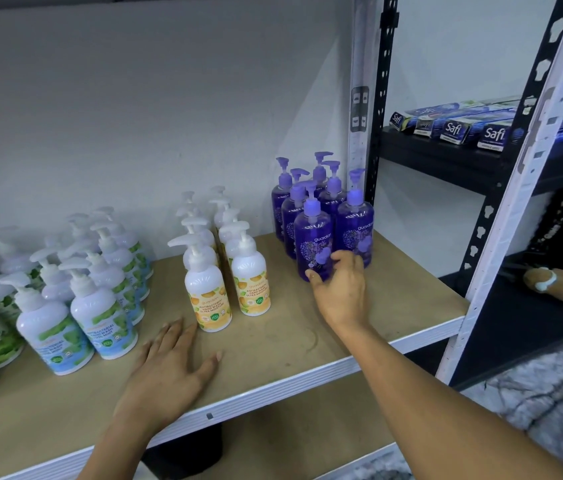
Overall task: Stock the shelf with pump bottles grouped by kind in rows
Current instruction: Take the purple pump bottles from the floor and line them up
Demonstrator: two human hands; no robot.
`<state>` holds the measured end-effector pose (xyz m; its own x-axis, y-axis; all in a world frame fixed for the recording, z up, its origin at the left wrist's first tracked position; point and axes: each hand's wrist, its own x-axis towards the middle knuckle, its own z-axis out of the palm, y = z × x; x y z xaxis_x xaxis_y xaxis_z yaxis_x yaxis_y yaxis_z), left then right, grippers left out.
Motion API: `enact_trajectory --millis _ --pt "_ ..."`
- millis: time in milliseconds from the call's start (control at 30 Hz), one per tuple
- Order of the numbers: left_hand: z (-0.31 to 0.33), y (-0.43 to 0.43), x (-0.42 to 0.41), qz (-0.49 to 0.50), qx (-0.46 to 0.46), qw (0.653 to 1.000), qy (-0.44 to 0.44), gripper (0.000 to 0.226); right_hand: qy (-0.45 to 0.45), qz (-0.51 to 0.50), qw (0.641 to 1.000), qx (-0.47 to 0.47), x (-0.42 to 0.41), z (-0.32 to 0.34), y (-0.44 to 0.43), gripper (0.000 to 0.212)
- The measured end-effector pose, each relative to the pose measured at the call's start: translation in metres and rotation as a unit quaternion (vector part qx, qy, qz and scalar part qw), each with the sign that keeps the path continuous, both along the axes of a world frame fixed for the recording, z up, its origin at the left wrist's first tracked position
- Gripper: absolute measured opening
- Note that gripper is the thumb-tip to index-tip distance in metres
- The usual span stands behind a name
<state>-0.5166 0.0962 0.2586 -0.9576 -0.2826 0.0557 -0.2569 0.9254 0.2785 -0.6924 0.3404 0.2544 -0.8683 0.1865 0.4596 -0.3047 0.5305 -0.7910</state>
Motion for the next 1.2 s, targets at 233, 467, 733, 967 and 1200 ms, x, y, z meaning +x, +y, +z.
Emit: enact_trajectory --millis 233,467,733,967,1200 --pt "0.002 -0.001 -0.004 0.000 0.024 1.000 0.011 0.084 -0.013 0.172 0.981 0.085 0.030 0.003 -0.018 0.049" --pt "0.005 -0.001 -0.007 0.004 0.053 0.998 0.038 0.077 -0.098 0.284 0.952 0.053 0.034 0.014 -0.051 0.060" --pt "0.014 0.002 -0.014 0.029 0.118 0.987 0.105 0.060 -0.091 0.250 0.964 0.026 0.031 0.006 -0.062 0.061" --pt "0.009 0.003 -0.027 0.076 0.155 0.975 0.139 0.049 -0.087 0.253 0.963 0.025 0.033 0.006 -0.060 0.062" --pt "0.006 0.003 -0.030 0.090 0.134 0.979 0.128 0.052 -0.087 0.259 0.962 0.027 0.035 0.008 -0.058 0.062"
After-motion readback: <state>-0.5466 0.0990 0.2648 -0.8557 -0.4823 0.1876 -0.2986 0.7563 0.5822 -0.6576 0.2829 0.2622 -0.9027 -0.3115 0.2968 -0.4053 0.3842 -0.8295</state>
